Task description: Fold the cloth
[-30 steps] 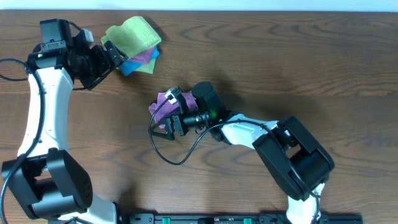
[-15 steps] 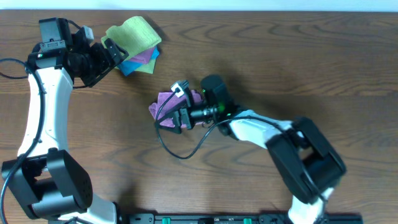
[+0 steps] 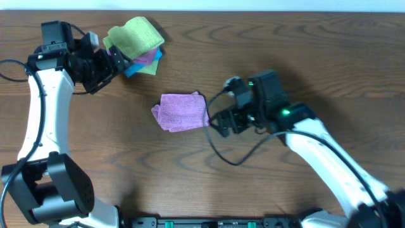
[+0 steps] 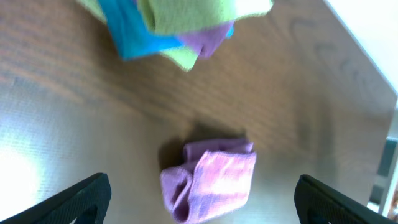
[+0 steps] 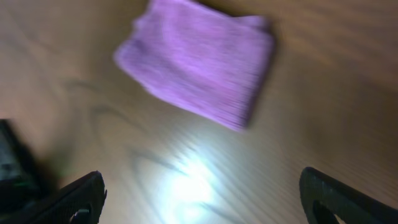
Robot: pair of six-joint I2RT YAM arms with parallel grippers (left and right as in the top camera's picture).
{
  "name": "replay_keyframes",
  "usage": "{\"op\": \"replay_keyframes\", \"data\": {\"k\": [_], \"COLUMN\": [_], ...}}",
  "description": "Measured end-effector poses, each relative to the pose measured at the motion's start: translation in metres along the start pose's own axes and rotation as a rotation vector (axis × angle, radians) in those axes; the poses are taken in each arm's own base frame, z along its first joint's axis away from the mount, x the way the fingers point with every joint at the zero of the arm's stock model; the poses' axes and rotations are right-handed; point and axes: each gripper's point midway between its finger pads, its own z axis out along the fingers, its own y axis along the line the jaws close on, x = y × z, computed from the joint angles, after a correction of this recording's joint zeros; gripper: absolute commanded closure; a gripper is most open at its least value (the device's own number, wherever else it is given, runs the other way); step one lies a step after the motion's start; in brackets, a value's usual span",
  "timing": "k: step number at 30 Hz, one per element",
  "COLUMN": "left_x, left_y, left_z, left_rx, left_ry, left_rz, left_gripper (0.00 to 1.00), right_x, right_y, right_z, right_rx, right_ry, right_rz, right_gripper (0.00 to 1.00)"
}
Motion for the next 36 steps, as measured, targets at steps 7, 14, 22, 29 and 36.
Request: {"op": "replay_keyframes", "data": {"k": [7, 14, 22, 29, 36], "left_x": [0.019, 0.035, 0.055, 0.085, 0.109], "left_y": [-0.002, 0.001, 0.005, 0.015, 0.017], "left_z": [-0.023, -0.030, -0.029, 0.000, 0.040], "left_rx": [-0.039, -0.060, -0.064, 0.000, 0.066], "left_ry": [0.014, 0.064, 0.138, 0.232, 0.260], "left_rz": [0.062, 0.053, 0.015, -0.034, -0.040], "left_gripper": [0.05, 0.05, 0.04, 0.05, 0.05], "right_x": [0.015, 0.067, 0.108, 0.120, 0.120], "right_y": [-0.045, -0.072, -0.081, -0.081, -0.083], "right_z": [-0.047, -0.075, -0.102, -0.113, -0.114], "right_rx": [0.173, 0.268, 0.372, 0.414, 0.418], "right_ry": [-0.033, -0.076, -0.209, -0.310, -0.323], "right_rz": [0.036, 0.125, 0.214, 0.284, 0.326], "right_gripper": [0.01, 0.01, 0.01, 0.01, 0.01]}}
